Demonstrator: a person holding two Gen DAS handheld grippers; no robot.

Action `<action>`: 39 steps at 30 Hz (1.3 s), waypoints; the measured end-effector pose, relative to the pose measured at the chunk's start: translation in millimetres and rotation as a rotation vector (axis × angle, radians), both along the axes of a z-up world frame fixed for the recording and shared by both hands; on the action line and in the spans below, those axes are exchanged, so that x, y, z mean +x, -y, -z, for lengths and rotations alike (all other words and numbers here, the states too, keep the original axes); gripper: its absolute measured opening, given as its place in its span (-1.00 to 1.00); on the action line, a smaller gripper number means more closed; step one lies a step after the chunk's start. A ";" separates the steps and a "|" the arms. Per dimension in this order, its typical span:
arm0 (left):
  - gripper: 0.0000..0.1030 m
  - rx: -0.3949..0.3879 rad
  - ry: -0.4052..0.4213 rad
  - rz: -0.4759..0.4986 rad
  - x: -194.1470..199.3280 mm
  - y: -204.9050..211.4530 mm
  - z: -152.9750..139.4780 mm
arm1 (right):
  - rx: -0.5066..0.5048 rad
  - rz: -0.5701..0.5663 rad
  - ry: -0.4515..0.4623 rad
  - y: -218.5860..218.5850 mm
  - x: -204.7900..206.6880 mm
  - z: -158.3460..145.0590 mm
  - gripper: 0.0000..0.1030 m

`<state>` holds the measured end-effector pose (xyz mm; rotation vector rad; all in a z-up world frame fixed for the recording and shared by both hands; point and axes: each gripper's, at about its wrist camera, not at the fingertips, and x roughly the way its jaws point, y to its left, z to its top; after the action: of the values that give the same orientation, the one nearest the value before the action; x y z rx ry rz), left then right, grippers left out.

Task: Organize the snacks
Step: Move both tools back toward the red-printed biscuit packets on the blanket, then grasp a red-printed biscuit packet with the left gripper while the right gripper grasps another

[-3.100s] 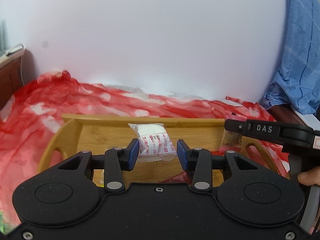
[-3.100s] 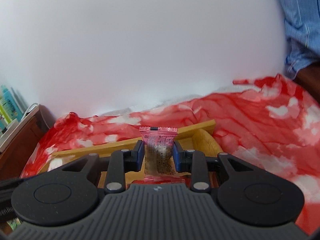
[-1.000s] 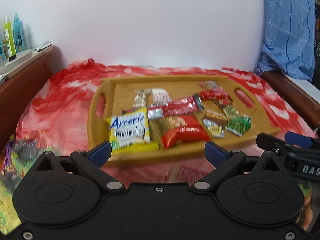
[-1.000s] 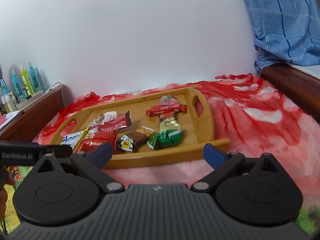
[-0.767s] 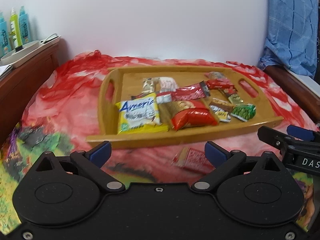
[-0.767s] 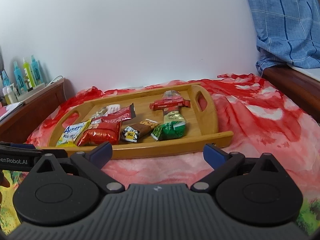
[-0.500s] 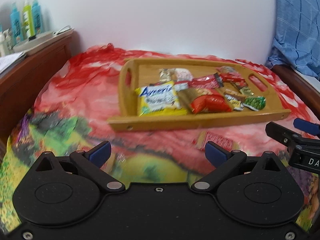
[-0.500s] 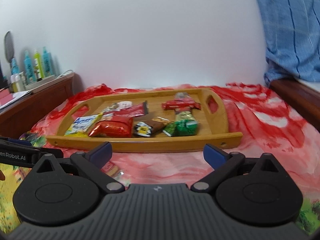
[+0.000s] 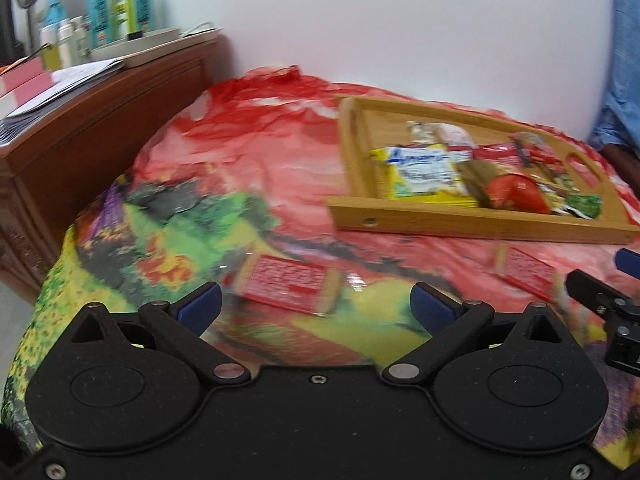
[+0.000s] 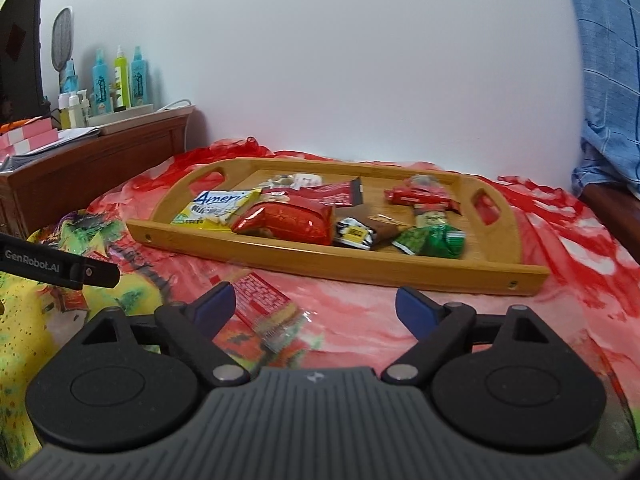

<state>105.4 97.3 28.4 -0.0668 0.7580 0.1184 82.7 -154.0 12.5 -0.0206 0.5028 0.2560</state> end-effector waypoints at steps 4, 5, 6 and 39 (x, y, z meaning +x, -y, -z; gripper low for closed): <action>0.96 -0.011 -0.006 -0.048 9.0 -11.3 4.5 | 0.008 -0.004 -0.016 -6.5 8.9 1.7 0.80; 0.96 -0.012 -0.007 -0.058 11.8 -13.3 5.5 | 0.007 -0.005 -0.021 -7.8 10.8 2.3 0.80; 0.96 -0.010 -0.008 -0.066 14.1 -14.9 6.5 | 0.006 -0.007 -0.026 -9.3 13.0 3.0 0.80; 0.30 -0.013 0.034 0.164 -4.2 27.7 -8.2 | -0.060 -0.073 -0.060 -32.4 -8.8 6.2 -0.24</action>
<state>101.2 69.6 36.6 -0.0192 0.7275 -0.0434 73.9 -121.6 6.2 -0.0899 0.5696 0.3135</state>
